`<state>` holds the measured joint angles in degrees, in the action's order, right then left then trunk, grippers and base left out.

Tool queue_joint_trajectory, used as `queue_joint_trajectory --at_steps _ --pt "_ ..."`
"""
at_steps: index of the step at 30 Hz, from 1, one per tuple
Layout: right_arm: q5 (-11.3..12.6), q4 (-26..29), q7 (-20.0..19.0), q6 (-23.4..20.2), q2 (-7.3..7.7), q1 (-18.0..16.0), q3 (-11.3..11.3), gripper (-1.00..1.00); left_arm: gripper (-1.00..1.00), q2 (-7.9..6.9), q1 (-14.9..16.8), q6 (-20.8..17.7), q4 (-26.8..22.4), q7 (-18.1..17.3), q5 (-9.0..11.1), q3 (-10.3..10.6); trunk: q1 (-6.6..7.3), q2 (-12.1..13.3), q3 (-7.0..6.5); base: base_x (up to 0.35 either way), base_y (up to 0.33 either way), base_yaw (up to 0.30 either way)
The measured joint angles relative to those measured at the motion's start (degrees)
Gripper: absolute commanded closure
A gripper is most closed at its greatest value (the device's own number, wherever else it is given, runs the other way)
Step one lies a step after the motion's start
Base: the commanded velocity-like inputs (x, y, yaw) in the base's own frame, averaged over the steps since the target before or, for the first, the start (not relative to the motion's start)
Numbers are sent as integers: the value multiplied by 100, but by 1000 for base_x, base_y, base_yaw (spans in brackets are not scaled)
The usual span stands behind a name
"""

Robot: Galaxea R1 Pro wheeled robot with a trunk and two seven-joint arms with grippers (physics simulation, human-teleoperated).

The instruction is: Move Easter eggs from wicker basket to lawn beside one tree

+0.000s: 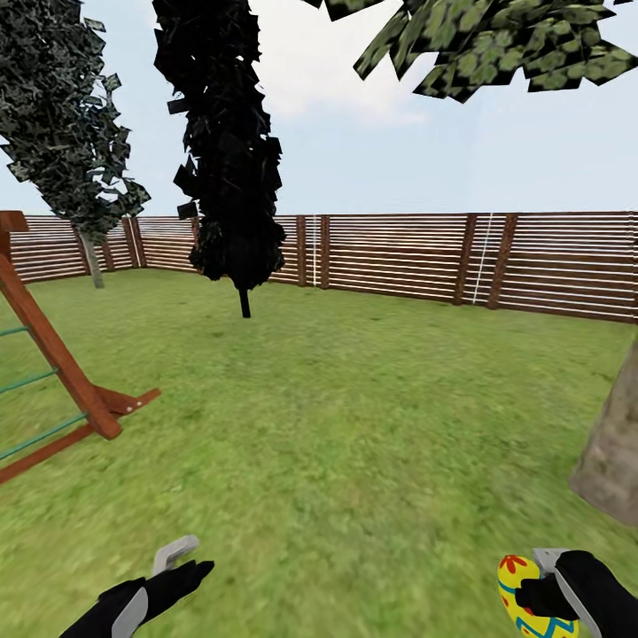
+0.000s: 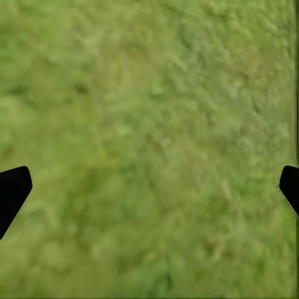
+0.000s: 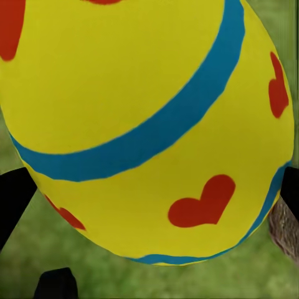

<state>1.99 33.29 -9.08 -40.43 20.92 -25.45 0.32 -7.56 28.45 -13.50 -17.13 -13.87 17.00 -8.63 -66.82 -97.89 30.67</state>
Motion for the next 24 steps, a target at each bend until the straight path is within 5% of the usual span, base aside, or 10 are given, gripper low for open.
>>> queue_joint_trajectory --at_steps 24 --pt "-5 -2 -1 2 -11 0 0 100 -100 0 -6 4 1 1 -9 6 0 0 0 329 134 -267"
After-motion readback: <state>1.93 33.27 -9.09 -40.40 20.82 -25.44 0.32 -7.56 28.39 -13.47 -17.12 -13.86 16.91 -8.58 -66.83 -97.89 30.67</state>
